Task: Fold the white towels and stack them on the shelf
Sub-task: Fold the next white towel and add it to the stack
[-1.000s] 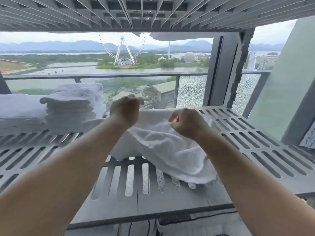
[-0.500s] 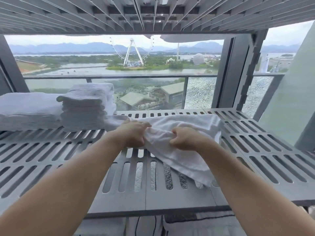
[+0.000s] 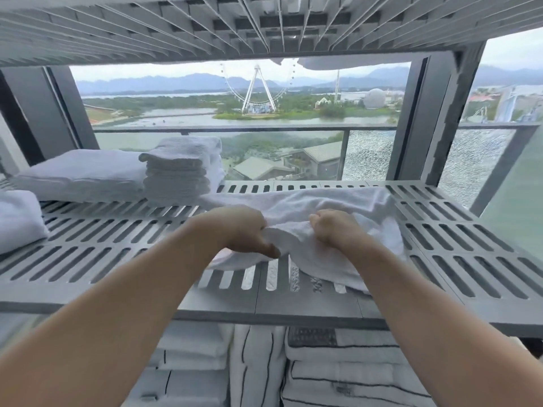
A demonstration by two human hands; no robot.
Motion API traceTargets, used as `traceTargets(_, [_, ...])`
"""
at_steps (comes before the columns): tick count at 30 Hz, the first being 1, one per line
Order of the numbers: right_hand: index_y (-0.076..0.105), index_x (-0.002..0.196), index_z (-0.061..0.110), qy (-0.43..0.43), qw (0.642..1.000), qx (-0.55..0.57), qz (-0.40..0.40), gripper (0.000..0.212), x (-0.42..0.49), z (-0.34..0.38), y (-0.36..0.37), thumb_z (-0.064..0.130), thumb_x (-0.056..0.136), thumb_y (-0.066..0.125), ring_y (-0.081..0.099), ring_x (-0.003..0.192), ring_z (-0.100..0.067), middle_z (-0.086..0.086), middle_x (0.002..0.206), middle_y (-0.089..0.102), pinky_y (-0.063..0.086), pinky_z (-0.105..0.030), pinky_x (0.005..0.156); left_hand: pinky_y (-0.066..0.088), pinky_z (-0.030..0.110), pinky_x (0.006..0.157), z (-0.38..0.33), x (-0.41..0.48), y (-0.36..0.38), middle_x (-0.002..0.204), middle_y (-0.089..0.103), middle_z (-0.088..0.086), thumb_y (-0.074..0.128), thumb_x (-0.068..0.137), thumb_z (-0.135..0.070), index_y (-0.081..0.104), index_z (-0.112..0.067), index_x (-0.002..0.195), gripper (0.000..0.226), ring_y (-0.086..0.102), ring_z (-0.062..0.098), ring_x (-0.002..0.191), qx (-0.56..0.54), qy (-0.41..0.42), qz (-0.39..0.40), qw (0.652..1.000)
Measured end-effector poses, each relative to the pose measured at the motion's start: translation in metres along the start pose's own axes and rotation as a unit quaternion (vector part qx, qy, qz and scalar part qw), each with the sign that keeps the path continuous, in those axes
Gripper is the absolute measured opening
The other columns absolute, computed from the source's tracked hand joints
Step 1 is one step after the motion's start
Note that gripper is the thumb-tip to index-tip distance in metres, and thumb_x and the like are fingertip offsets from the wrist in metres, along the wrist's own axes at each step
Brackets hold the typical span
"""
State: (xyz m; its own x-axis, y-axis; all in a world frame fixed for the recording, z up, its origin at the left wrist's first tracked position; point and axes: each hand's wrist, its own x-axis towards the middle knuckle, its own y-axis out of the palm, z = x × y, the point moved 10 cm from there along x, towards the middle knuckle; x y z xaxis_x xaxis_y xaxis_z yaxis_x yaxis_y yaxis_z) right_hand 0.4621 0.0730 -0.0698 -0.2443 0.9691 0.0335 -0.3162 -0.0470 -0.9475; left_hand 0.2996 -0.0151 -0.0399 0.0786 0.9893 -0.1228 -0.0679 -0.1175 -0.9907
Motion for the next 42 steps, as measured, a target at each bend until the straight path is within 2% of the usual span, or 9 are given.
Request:
traceTargets(5, [0.06, 0.132, 0.009, -0.026, 0.997, -0.07, 0.031, 0.043, -0.015, 0.013, 0.011, 0.014, 0.093, 0.044, 0.053, 0.128, -0.03, -0.009, 0.141, 0.057, 0.044, -0.039, 0.106, 0.053, 0.025, 0.063, -0.008, -0.023, 0.019, 0.06, 0.07, -0.011, 0.054, 0.072, -0.087, 0.068, -0.019, 0.068, 0.07, 0.066, 0.005, 0.057, -0.179, -0.013, 0.06, 0.982])
traceTargets(10, [0.048, 0.143, 0.011, -0.074, 0.995, -0.054, 0.038, 0.045, -0.025, 0.001, 0.022, 0.019, 0.1, 0.04, 0.048, 0.133, -0.029, -0.012, 0.147, 0.05, 0.042, -0.038, 0.107, 0.053, 0.032, 0.066, 0.011, -0.026, 0.016, 0.054, 0.065, -0.011, 0.053, 0.093, -0.06, 0.07, -0.025, 0.063, 0.05, 0.054, 0.0, 0.045, -0.153, -0.041, -0.098, 0.982])
traceTargets(13, [0.007, 0.16, 0.02, -0.016, 0.997, -0.026, 0.064, 0.07, -0.035, -0.025, 0.036, 0.036, 0.1, 0.039, 0.007, 0.153, -0.034, -0.018, 0.166, 0.004, 0.008, -0.045, 0.125, 0.05, 0.033, 0.082, 0.021, -0.025, 0.024, 0.097, 0.065, -0.014, 0.061, 0.086, -0.054, 0.068, -0.036, 0.085, 0.02, 0.06, 0.004, 0.088, -0.154, -0.049, -0.145, 0.976])
traceTargets(15, [-0.004, 0.159, 0.025, 0.035, 0.999, -0.009, 0.038, 0.075, -0.045, -0.044, 0.036, 0.052, 0.099, 0.031, -0.008, 0.153, -0.035, -0.016, 0.165, -0.014, -0.006, -0.045, 0.121, 0.044, 0.036, 0.098, 0.026, -0.02, 0.036, 0.119, 0.056, -0.009, 0.063, 0.082, -0.059, 0.065, -0.036, 0.111, 0.037, 0.052, 0.013, 0.115, -0.178, -0.053, -0.125, 0.975])
traceTargets(19, [0.028, 0.154, 0.013, 0.013, 0.999, -0.011, -0.039, 0.069, -0.058, -0.043, 0.023, 0.055, 0.099, 0.03, 0.023, 0.148, -0.035, -0.024, 0.16, 0.024, 0.016, -0.047, 0.12, 0.031, 0.042, 0.114, 0.02, -0.013, 0.049, 0.147, 0.041, 0.005, 0.053, 0.088, -0.066, 0.048, -0.031, 0.143, 0.066, 0.035, 0.025, 0.139, -0.126, -0.057, -0.092, 0.986])
traceTargets(22, [0.065, 0.111, 0.011, -0.061, 0.978, 0.046, -0.195, 0.031, -0.08, -0.026, -0.008, 0.035, 0.096, 0.052, 0.059, 0.103, -0.028, -0.014, 0.111, 0.064, 0.046, -0.032, 0.083, 0.034, 0.045, 0.115, 0.014, -0.017, 0.045, 0.149, 0.045, 0.007, 0.037, 0.093, -0.068, 0.045, -0.032, 0.147, 0.065, 0.039, 0.027, 0.139, -0.049, -0.062, -0.128, 0.989])
traceTargets(25, [0.067, 0.087, 0.013, -0.08, 0.965, -0.009, -0.249, 0.019, -0.101, -0.017, -0.019, 0.031, 0.092, 0.062, 0.061, 0.084, -0.025, -0.006, 0.088, 0.063, 0.046, -0.029, 0.068, 0.043, 0.044, 0.107, 0.015, -0.033, 0.039, 0.141, 0.052, 0.009, 0.039, 0.098, -0.058, 0.05, -0.025, 0.141, 0.055, 0.046, 0.029, 0.131, -0.03, -0.061, -0.177, 0.982])
traceTargets(35, [0.069, 0.121, 0.018, 0.011, 0.985, -0.055, -0.162, 0.036, -0.121, -0.015, 0.005, 0.033, 0.099, 0.044, 0.052, 0.111, -0.033, -0.013, 0.118, 0.056, 0.046, -0.041, 0.092, 0.045, 0.034, 0.059, 0.023, -0.064, 0.037, 0.11, 0.062, 0.011, 0.053, 0.099, -0.026, 0.05, -0.007, 0.128, 0.035, 0.066, 0.031, 0.096, 0.039, -0.119, -0.209, 0.97])
traceTargets(42, [0.067, 0.122, 0.016, -0.037, 0.99, 0.011, -0.139, 0.035, -0.141, -0.019, 0.003, 0.019, 0.091, 0.053, 0.053, 0.116, -0.028, -0.01, 0.121, 0.061, 0.043, -0.036, 0.094, 0.046, 0.04, 0.095, -0.032, -0.088, 0.018, 0.123, 0.063, 0.002, 0.06, 0.093, -0.045, 0.062, -0.026, 0.123, 0.036, 0.057, 0.026, 0.116, -0.059, 0.099, -0.312, 0.943])
